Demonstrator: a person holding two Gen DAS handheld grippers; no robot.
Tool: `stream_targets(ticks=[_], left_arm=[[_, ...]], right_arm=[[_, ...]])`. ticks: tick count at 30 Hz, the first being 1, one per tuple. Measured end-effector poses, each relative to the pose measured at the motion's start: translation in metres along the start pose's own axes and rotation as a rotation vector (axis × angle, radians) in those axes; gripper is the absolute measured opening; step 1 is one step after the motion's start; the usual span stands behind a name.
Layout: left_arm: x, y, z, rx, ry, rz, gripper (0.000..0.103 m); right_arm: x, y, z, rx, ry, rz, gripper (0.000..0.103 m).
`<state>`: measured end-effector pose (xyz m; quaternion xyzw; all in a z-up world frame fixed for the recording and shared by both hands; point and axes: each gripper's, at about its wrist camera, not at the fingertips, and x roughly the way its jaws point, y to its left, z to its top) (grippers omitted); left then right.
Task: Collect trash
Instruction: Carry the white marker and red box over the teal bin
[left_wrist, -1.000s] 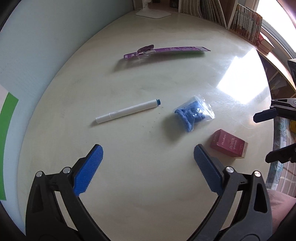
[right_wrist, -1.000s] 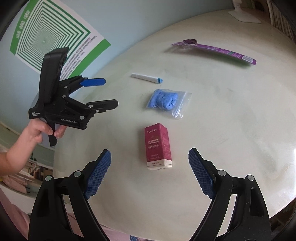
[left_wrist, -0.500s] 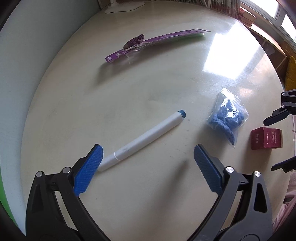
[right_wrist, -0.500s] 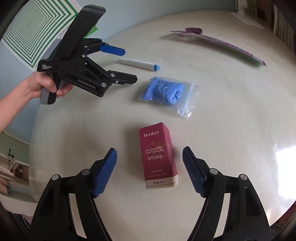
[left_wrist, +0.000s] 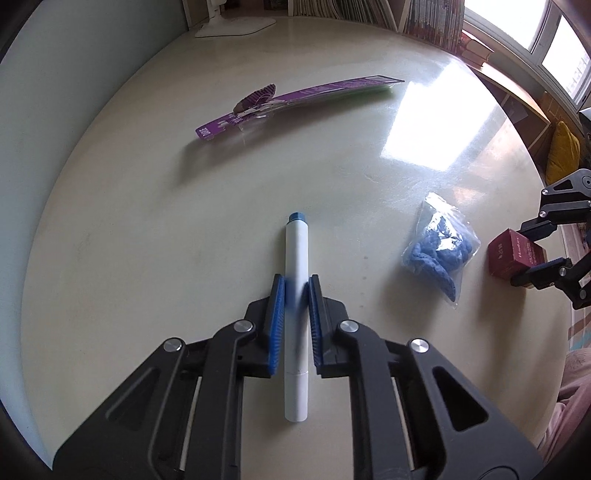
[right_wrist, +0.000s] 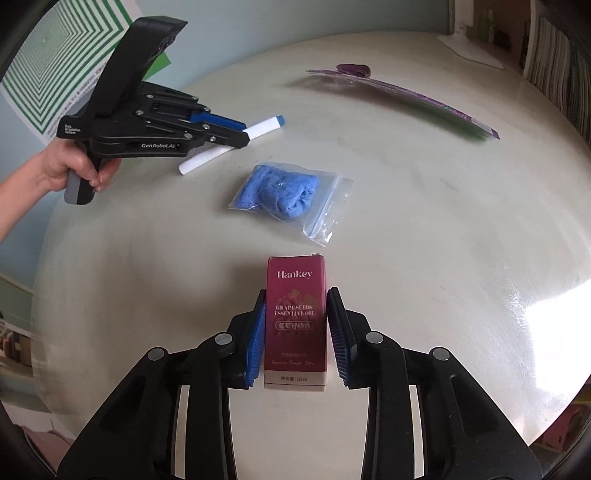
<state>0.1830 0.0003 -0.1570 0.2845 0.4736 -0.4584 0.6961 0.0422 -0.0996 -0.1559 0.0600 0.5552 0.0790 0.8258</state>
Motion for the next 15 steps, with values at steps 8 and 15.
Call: stream_targets(ticks=[8,15], left_arm=[[-0.019,-0.024,0.004,0.013,0.009,0.037,0.011],[-0.051,-0.056,0.025,0.046,-0.033,0.078,0.011]], right_arm=[[-0.024,-0.004,-0.004,0.006,-0.054,0.017,0.031],[-0.055,-0.019,-0.022,0.026,-0.110,0.023,0.031]])
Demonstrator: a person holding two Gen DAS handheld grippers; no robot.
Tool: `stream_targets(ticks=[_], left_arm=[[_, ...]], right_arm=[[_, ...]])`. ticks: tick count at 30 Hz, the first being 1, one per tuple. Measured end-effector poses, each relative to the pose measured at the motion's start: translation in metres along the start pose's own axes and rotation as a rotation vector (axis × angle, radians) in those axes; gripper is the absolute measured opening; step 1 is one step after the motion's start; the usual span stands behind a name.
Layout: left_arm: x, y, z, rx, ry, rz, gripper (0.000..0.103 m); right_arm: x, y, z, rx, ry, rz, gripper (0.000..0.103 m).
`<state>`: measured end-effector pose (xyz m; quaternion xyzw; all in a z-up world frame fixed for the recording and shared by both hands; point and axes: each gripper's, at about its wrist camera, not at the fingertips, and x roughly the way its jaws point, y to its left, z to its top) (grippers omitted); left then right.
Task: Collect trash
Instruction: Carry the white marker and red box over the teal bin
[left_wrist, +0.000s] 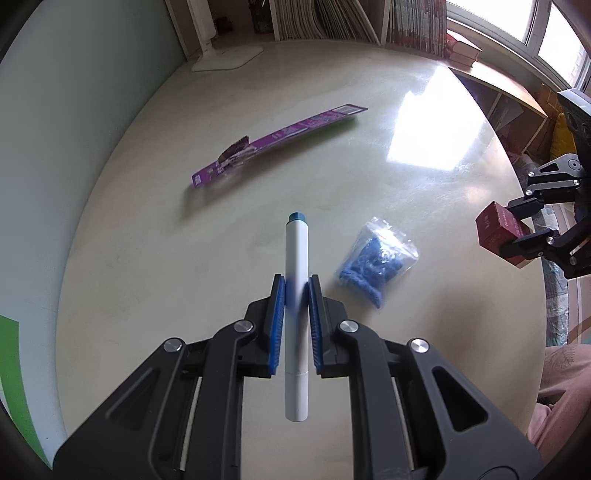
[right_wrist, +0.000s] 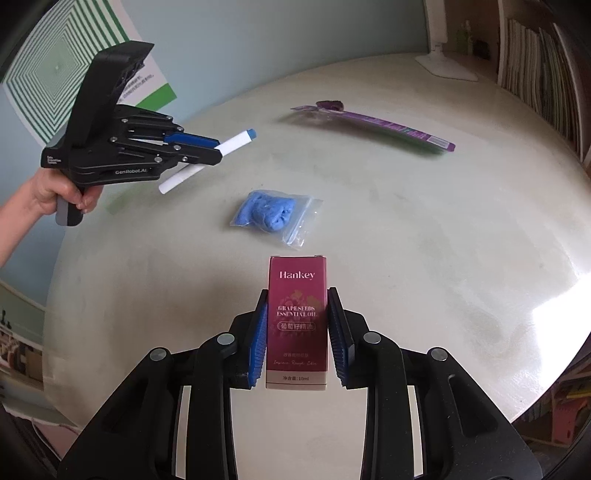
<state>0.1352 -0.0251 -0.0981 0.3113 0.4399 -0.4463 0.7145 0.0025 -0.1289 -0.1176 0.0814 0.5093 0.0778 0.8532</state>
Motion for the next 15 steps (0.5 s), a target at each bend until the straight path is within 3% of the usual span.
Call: stream_targets(ticks=[7,15], left_arm=[[-0.024,-0.044,0.017,0.044,-0.017,0.025,0.011],[-0.031,-0.121,0.057,0.124,-0.032,0.005,0.011]], right_arm=[[-0.039,-0.031,-0.021,0.043,-0.070,-0.016,0.031],[-0.092,-0.081,-0.060,0.123,-0.157,-0.061,0.031]])
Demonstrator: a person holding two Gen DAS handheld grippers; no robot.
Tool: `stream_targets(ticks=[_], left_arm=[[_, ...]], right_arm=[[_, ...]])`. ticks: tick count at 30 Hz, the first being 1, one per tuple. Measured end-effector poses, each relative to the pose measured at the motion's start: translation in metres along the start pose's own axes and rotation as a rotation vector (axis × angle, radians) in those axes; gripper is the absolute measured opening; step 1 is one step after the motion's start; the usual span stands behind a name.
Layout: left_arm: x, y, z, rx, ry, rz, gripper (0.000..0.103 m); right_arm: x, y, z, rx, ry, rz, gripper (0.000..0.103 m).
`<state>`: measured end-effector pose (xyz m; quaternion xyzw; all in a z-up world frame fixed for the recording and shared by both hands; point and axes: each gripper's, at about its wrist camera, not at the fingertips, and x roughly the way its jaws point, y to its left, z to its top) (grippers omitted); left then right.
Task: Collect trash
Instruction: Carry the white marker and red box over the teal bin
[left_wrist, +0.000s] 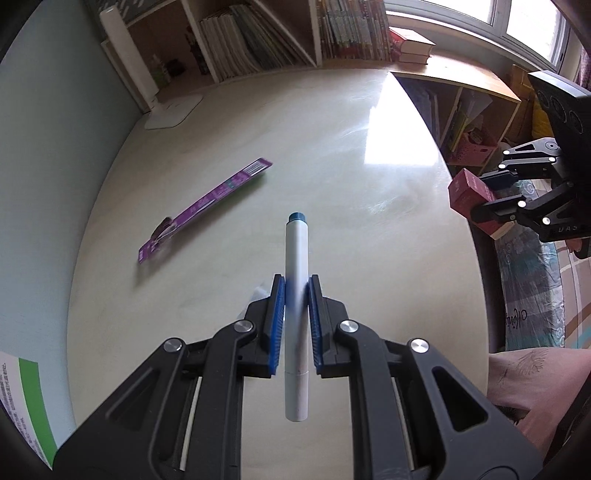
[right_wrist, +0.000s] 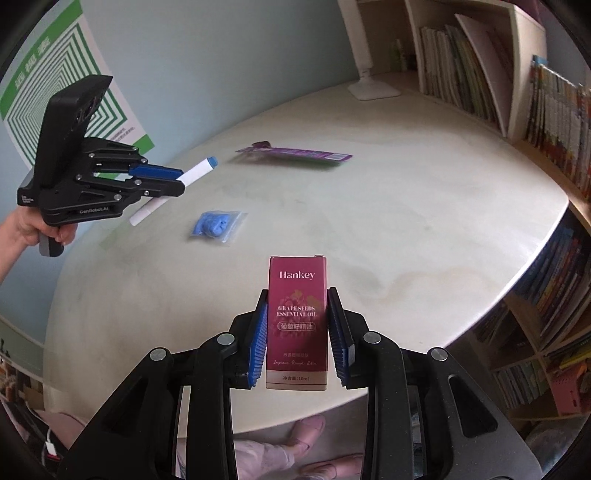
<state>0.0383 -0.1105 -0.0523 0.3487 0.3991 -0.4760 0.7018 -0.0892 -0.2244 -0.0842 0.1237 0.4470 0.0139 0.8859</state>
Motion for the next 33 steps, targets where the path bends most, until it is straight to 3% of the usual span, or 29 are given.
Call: stream_targets(ticks=[9,19,33], left_arm=[[0.007,-0.107,0.062,0.151,-0.047,-0.080,0.011],[0.031,-0.227,0.115,0.343,-0.060,-0.221,0.011],[0.080,-0.356,0.139,0.501,0.021,-0.379,0.011]], right_arm=[[-0.070,-0.074,-0.052,0.116,-0.062,-0.084,0.031],[-0.147,-0.147,-0.136,0.288,-0.094,-0.202,0.031],[-0.189,-0.197,-0.225,0.488,-0.097,-0.266,0.031]])
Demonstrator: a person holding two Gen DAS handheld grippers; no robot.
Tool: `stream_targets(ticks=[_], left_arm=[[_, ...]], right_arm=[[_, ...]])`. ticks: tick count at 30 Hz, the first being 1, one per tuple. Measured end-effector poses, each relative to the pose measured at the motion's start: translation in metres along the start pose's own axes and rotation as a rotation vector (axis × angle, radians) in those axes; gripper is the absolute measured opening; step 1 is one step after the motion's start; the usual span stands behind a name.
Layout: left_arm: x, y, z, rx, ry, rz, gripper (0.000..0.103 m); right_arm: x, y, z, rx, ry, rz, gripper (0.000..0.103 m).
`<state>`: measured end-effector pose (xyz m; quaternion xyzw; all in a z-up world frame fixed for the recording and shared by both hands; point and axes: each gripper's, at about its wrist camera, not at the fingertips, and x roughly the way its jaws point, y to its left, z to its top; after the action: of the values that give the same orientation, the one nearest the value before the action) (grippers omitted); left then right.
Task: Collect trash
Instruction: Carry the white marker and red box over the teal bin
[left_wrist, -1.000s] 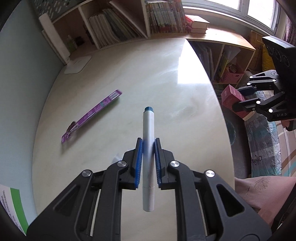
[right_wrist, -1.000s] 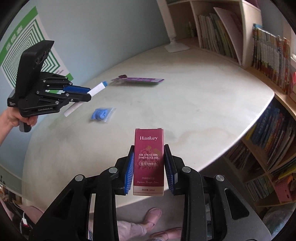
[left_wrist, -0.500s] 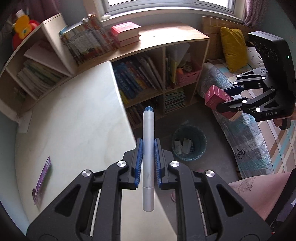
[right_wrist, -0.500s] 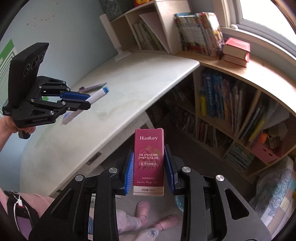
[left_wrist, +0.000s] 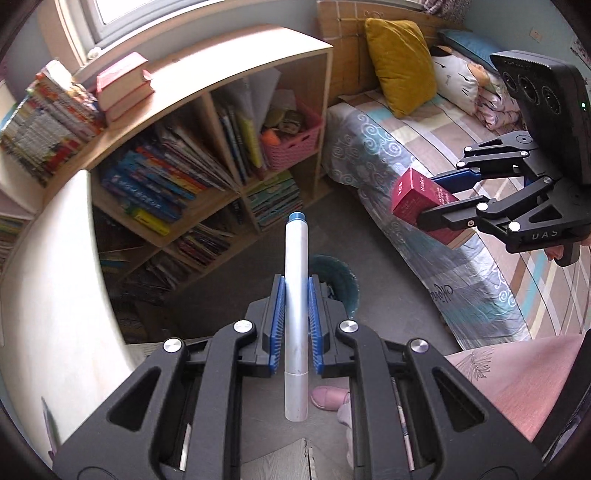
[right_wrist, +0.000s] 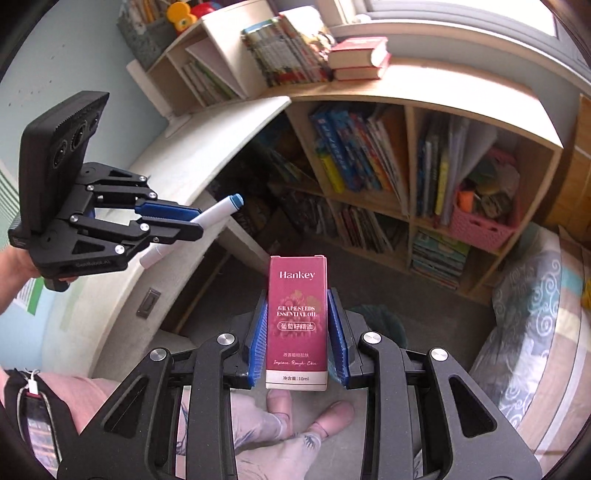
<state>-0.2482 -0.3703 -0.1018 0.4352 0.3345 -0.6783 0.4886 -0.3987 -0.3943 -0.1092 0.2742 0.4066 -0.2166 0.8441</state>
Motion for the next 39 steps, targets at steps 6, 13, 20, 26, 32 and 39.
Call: stream_targets(ticks=[6,13,20,26,32,39], left_arm=[[0.034,-0.015,0.010,0.024,0.055,-0.034,0.011],[0.063,-0.025,0.011,0.026,0.115,-0.057,0.011],[0.091,-0.032,0.008,0.015,0.157,-0.082,0.011],[0.122,-0.031,0.006,-0.001,0.204,-0.082,0.011],[0.155,-0.025,0.003,-0.025,0.238,-0.100,0.011],[0.192,-0.019,-0.003,-0.057,0.284,-0.111,0.011]], right_arm=[[0.005,-0.027,-0.021,0.060,0.022,0.012,0.031],[0.021,-0.047,-0.037,0.111,0.056,0.038,0.031],[0.045,-0.067,-0.044,0.167,0.098,0.071,0.031],[0.073,-0.092,-0.054,0.223,0.144,0.101,0.031],[0.104,-0.114,-0.065,0.272,0.184,0.117,0.031],[0.136,-0.142,-0.082,0.359,0.202,0.138,0.031]])
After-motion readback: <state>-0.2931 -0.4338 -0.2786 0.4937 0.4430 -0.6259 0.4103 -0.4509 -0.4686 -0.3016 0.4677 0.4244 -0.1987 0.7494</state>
